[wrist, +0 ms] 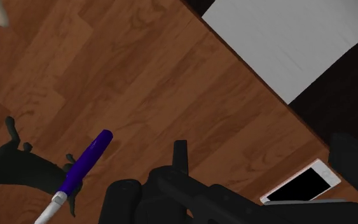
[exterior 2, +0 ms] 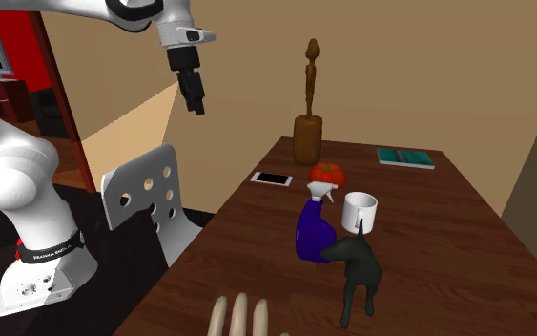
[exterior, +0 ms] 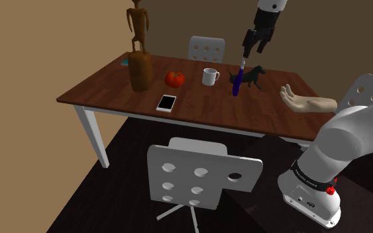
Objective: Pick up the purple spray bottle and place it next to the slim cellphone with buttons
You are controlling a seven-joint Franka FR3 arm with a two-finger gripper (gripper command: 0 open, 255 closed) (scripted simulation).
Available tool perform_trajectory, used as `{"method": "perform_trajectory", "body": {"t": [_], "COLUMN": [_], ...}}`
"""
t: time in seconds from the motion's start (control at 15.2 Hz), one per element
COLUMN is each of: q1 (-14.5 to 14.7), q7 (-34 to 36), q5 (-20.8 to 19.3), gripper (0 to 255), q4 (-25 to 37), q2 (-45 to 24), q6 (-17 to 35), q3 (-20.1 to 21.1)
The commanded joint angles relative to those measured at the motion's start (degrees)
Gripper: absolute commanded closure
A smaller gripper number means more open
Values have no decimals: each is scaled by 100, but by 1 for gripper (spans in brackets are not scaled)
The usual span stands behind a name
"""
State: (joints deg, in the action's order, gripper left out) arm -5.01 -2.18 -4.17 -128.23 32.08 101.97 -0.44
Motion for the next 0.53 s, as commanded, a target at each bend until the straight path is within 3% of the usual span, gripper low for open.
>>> {"method": "perform_trajectory", "body": {"t": [0.0,0.46], "q1": [-112,-439], "q7": [117,487], "q5": [-18,11], "gripper": [0,0], "q4": [170,1005], "q2": [-385,-1751], "q6": [197,646], "q3": [-83,-384]}}
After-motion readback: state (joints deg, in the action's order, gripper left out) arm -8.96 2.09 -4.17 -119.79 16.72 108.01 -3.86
